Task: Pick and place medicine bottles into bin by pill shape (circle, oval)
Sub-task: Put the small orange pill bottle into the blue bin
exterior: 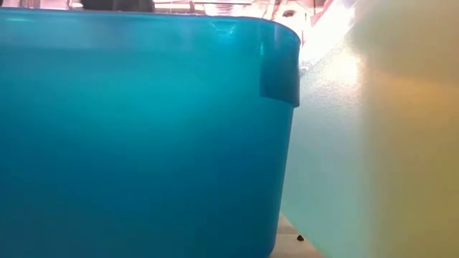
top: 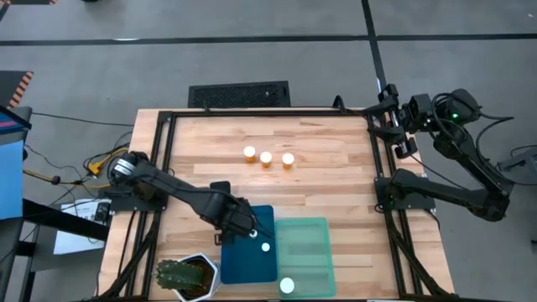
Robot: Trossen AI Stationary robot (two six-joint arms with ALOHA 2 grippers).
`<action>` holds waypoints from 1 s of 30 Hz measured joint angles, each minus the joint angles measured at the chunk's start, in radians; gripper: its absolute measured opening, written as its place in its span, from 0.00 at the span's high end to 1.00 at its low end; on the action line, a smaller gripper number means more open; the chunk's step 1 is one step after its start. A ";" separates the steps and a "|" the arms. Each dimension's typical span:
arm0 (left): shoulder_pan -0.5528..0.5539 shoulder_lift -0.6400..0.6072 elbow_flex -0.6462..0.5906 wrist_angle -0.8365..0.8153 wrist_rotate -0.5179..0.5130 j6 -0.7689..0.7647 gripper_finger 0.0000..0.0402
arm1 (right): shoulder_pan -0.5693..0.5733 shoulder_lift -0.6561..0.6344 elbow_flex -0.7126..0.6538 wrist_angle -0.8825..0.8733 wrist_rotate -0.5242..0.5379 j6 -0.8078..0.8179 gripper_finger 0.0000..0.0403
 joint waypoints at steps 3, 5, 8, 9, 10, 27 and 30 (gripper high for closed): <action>0.000 0.001 -0.089 0.104 -0.022 0.005 0.73 | 0.000 0.000 0.000 0.000 -0.014 0.000 0.40; 0.000 0.001 -0.137 0.185 -0.037 0.016 0.73 | 0.000 0.000 0.000 0.000 -0.022 0.000 0.40; 0.000 0.000 -0.189 0.264 -0.069 0.018 0.73 | 0.000 -0.001 0.000 0.002 -0.022 0.008 0.40; 0.000 0.000 -0.209 0.287 -0.070 0.026 0.73 | 0.000 -0.001 0.000 0.002 -0.023 0.016 0.40; 0.000 0.000 -0.228 0.299 -0.070 0.036 0.73 | 0.000 0.000 0.000 0.001 -0.023 0.024 0.40; 0.015 0.007 -0.322 0.477 -0.077 0.179 0.73 | 0.000 0.000 0.000 0.001 -0.025 0.033 0.40; 0.021 0.025 -0.321 0.484 -0.070 0.187 0.73 | 0.000 0.000 0.000 0.001 -0.025 0.033 0.40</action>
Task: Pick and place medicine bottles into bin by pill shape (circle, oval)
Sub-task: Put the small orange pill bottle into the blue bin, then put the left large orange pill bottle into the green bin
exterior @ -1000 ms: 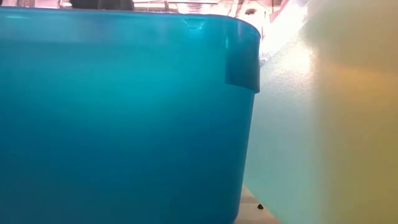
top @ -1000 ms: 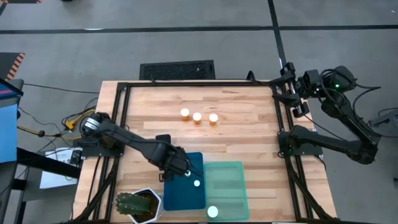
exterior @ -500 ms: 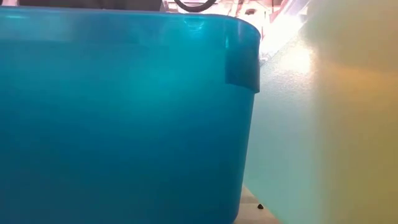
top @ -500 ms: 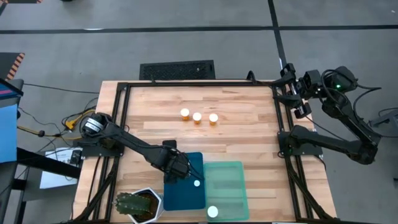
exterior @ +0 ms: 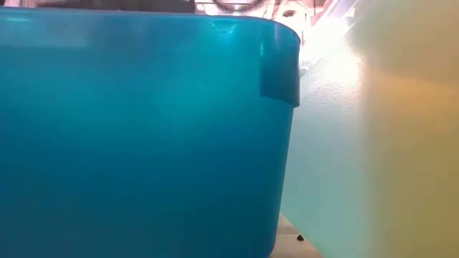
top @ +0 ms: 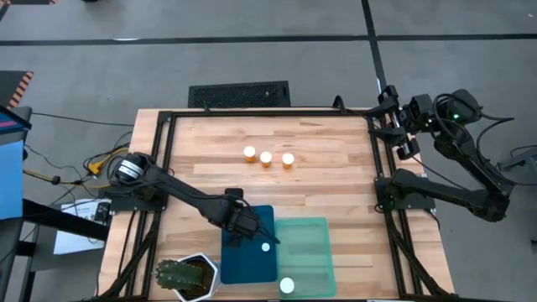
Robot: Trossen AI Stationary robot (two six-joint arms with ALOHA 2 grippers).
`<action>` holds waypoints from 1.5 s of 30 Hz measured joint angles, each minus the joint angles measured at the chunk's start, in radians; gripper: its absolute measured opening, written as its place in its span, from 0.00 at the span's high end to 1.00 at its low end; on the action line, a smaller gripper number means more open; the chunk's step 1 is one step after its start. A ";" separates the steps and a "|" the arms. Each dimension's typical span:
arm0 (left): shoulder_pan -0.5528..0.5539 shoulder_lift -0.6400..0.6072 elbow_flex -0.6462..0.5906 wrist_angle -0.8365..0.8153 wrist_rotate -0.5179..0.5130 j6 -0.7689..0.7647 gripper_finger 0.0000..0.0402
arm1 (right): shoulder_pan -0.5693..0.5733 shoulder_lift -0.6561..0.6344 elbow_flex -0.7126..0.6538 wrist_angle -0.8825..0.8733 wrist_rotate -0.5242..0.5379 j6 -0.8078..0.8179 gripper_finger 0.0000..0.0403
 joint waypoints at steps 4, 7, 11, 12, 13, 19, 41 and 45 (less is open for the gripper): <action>0.005 0.035 0.003 -0.003 0.029 0.024 0.73 | 0.000 0.000 0.000 0.000 0.000 0.000 0.40; 0.003 0.054 0.015 -0.006 0.040 0.038 0.73 | 0.003 0.000 0.000 0.000 -0.001 0.000 0.40; 0.005 0.055 0.018 -0.021 0.031 0.031 0.73 | 0.008 0.000 0.000 0.000 -0.001 -0.005 0.40; 0.006 0.056 0.021 -0.032 0.029 0.032 0.73 | 0.009 0.000 0.000 0.000 -0.001 -0.005 0.40; 0.006 0.057 0.026 -0.044 0.029 0.036 0.73 | 0.010 0.000 0.000 0.001 -0.002 -0.005 0.40; 0.007 0.058 0.029 -0.057 0.030 0.048 0.68 | 0.009 0.000 0.000 0.001 -0.002 -0.008 0.40; 0.061 0.011 0.229 -0.215 0.020 0.041 0.40 | 0.009 0.000 0.000 -0.001 -0.001 -0.008 0.40; 0.129 -0.085 0.271 -0.226 -0.038 0.029 0.40 | 0.008 0.000 0.000 -0.047 -0.001 -0.008 0.41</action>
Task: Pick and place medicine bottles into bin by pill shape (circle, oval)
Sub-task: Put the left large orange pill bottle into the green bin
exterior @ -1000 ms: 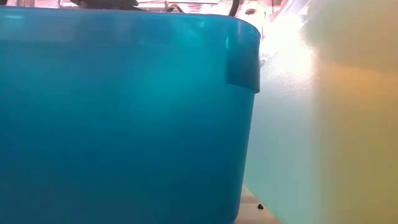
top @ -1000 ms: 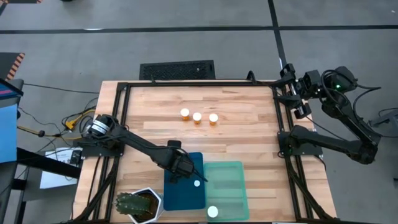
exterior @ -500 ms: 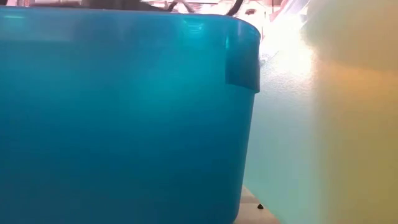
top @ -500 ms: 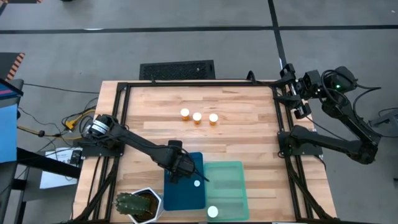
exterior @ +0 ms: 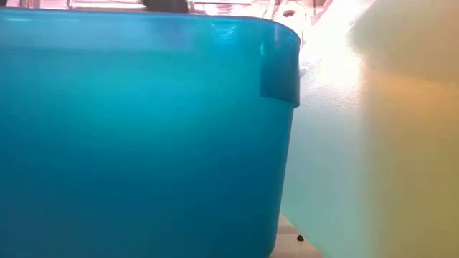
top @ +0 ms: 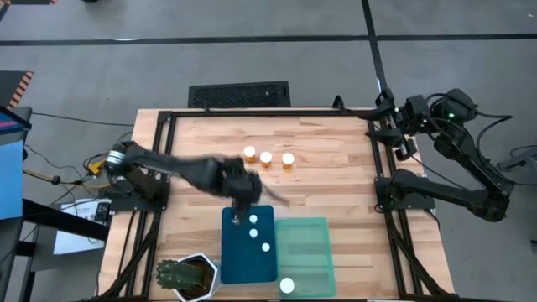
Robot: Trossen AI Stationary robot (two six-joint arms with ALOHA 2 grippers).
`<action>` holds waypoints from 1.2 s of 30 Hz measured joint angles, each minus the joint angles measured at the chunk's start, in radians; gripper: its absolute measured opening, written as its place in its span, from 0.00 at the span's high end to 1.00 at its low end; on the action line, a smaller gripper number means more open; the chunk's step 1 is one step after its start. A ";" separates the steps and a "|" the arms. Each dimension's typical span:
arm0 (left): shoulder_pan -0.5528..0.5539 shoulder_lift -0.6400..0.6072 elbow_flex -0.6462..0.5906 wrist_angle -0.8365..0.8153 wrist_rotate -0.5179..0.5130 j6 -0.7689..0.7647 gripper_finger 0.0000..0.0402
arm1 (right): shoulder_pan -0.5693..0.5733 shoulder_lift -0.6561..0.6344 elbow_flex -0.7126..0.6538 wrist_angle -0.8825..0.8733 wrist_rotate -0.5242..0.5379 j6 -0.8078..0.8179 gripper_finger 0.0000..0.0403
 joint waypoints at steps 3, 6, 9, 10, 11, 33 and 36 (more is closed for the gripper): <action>0.083 -0.085 0.002 0.064 -0.034 -0.011 0.40 | -0.007 0.000 0.000 -0.079 0.002 -0.016 0.41; 0.187 -0.142 0.000 0.148 -0.037 0.025 0.40 | -0.011 0.001 0.000 -0.178 0.006 -0.056 0.41; 0.288 -0.164 0.000 0.232 -0.026 0.129 0.40 | -0.011 0.002 0.000 -0.268 0.036 -0.079 0.41; 0.321 -0.164 0.000 0.245 -0.004 0.166 0.40 | -0.011 0.003 0.000 -0.292 0.053 -0.080 0.41; 0.351 -0.162 0.000 0.254 0.023 0.200 0.40 | -0.011 0.005 0.000 -0.311 0.064 -0.080 0.41; 0.613 -0.143 -0.429 0.631 0.260 0.526 0.40 | -0.010 0.017 0.000 -0.384 0.083 -0.133 0.41; 0.614 -0.142 -0.457 0.667 0.260 0.585 0.40 | -0.010 0.018 0.000 -0.384 0.084 -0.135 0.41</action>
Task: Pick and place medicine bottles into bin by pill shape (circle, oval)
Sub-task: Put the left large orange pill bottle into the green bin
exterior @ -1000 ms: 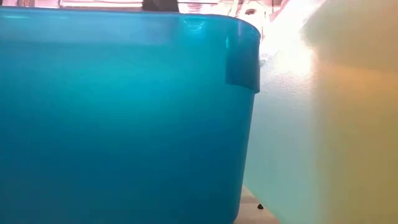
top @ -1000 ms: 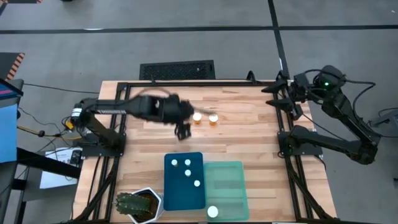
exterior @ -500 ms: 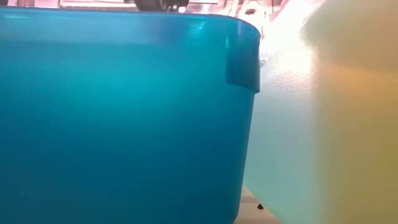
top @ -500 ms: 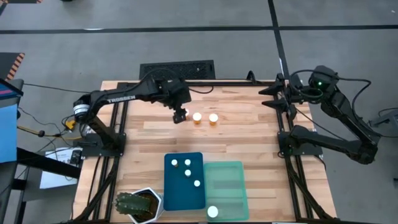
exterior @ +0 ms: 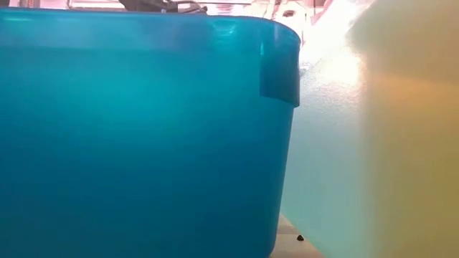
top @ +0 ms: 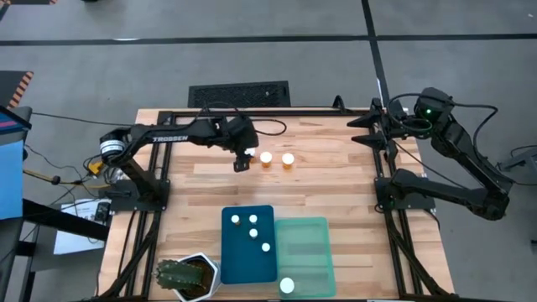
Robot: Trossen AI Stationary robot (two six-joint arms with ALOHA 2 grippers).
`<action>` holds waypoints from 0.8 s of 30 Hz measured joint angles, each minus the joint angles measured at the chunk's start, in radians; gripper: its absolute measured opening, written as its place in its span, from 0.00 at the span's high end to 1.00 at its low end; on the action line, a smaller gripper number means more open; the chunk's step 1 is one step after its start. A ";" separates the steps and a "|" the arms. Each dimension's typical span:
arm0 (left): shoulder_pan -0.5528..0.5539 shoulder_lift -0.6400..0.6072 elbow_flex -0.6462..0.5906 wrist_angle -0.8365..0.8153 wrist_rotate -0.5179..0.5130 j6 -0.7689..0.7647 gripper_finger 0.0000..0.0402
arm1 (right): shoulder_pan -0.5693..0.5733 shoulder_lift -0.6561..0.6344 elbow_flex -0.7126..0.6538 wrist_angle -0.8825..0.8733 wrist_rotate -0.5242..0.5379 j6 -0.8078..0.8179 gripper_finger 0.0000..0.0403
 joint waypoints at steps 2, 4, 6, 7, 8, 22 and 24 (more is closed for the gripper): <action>0.001 0.017 -0.006 0.000 0.000 0.032 0.39 | 0.000 0.006 0.000 0.001 0.000 0.000 0.41; 0.005 0.044 -0.007 -0.009 -0.011 0.044 0.37 | -0.001 0.011 0.000 0.002 0.000 0.000 0.41; 0.009 0.071 -0.007 0.008 -0.032 0.047 0.34 | -0.002 0.017 0.000 0.001 0.000 0.000 0.41; 0.011 0.083 -0.007 0.013 -0.047 0.048 0.32 | -0.002 0.018 0.000 0.001 0.000 0.000 0.41; 0.013 0.095 -0.007 0.016 -0.056 0.049 0.30 | -0.003 0.022 0.000 0.001 0.000 0.001 0.41; 0.015 0.129 -0.007 0.000 0.000 0.101 0.28 | -0.007 0.031 0.000 0.001 0.000 0.000 0.41; 0.016 0.129 -0.007 0.006 -0.001 0.103 0.31 | -0.007 0.032 0.000 0.001 0.000 0.001 0.41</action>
